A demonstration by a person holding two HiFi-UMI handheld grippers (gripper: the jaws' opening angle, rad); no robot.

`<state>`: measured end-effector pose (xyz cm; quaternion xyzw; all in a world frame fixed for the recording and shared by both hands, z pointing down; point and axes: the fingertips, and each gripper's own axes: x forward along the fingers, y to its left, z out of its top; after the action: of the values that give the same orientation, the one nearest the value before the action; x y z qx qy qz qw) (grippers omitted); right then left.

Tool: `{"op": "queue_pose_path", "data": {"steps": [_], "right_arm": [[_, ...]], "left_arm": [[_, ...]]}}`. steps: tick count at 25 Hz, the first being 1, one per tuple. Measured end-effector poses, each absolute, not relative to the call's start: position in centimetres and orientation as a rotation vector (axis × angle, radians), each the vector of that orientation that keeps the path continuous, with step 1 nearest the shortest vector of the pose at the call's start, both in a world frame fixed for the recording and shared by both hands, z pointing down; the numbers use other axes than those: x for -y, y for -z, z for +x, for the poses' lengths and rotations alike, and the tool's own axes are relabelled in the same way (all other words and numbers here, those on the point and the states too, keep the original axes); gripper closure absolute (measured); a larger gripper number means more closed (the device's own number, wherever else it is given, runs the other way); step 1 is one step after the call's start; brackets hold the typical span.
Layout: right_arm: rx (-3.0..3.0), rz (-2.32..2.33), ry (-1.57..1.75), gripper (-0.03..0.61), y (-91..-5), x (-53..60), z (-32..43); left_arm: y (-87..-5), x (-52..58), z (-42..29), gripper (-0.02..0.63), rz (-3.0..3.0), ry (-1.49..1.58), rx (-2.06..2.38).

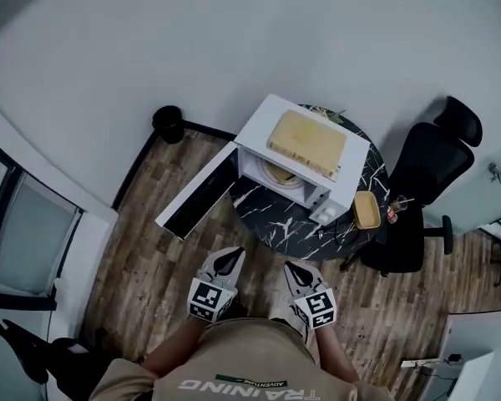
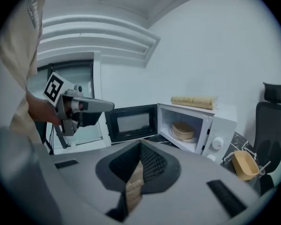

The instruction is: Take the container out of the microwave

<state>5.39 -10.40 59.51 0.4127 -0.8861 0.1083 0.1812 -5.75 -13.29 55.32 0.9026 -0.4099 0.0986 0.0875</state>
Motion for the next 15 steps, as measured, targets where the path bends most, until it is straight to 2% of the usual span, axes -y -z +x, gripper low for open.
{"op": "queue_pose_path", "data": {"steps": [15], "right_arm": [[2.437, 1.255, -0.334, 0.571, -60.4, 23.1, 4.0]], "left_arm": [[-57.5, 22.0, -8.0, 0.612, 2.687, -0.322, 1.168]]}}
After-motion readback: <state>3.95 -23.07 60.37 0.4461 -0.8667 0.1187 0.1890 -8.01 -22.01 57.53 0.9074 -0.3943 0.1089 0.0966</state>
